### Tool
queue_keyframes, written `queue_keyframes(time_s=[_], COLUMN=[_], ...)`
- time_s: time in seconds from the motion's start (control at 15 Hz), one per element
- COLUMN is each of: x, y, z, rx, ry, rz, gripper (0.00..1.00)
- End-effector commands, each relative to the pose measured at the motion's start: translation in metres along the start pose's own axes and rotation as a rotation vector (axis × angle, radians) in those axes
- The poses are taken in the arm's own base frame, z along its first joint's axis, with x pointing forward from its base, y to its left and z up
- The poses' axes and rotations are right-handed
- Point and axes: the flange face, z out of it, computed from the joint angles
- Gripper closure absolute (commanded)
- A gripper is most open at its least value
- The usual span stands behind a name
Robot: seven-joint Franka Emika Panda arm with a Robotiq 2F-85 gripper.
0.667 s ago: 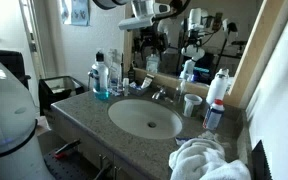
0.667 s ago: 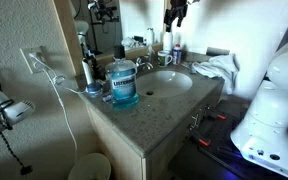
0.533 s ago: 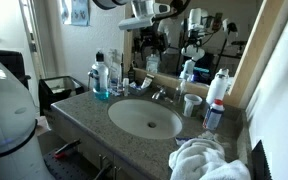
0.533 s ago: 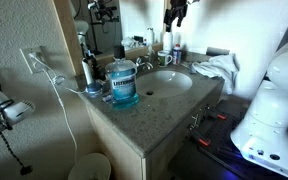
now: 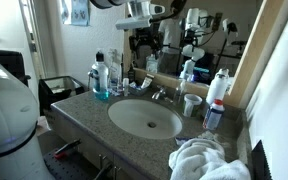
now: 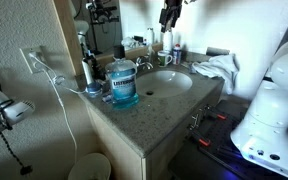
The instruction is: Pick up the black lid off the mouth washer and put it on the countertop.
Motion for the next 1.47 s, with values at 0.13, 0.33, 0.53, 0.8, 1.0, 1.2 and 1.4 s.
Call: queue_keyframes(time_s=[0.13,0.33,0.53,0.8,1.0,1.2,1.4], x=[0.039,0.058,0.074,0.084,0.086,0.084,0.079], y=[-0.071,-0.111,-0.145,-0.174,-0.181,-0.184,-0.193], z=[-0.015,-0.020,-0.018,-0.012,-0.014,-0.017,-0.019], rx=[0.135,0.211,0.298,0.415,0.466,0.486,0.511], ry=[0.089,0.115,0.136,0.133,0.109,0.069,0.044], rz=[-0.275,-0.433,-0.583,-0.715,-0.780,-0.824,-0.856], gripper=[0.00,0.00,0.00,0.00,0.00,0.00,0.00])
